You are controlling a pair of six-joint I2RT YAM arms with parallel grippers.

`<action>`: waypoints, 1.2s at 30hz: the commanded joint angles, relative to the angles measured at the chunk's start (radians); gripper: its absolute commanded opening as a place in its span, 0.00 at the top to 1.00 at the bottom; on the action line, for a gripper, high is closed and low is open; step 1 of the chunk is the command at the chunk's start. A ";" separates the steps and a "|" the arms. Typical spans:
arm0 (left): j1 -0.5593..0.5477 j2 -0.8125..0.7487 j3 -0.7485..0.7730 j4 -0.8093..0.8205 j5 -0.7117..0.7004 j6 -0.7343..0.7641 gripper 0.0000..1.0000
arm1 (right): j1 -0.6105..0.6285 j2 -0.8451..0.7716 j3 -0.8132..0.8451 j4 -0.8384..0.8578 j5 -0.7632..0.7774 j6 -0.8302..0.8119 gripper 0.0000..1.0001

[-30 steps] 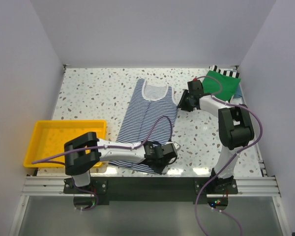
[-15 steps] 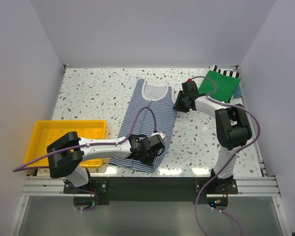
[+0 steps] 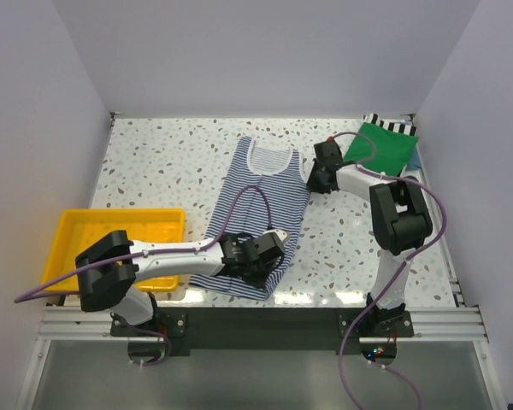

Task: Fold and stack the tank tops
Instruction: Fold the tank top

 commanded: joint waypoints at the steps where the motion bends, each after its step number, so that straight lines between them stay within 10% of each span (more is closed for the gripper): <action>1: 0.006 -0.036 0.016 0.021 0.030 0.043 1.00 | -0.010 0.016 0.040 -0.045 0.076 -0.005 0.92; 22: 0.030 -0.094 -0.060 0.145 -0.051 -0.064 1.00 | -0.059 -0.113 0.089 -0.161 0.156 -0.051 1.00; 36: 0.107 -0.193 -0.180 0.069 -0.115 -0.139 1.00 | 0.113 0.140 0.445 -0.259 0.179 -0.034 1.00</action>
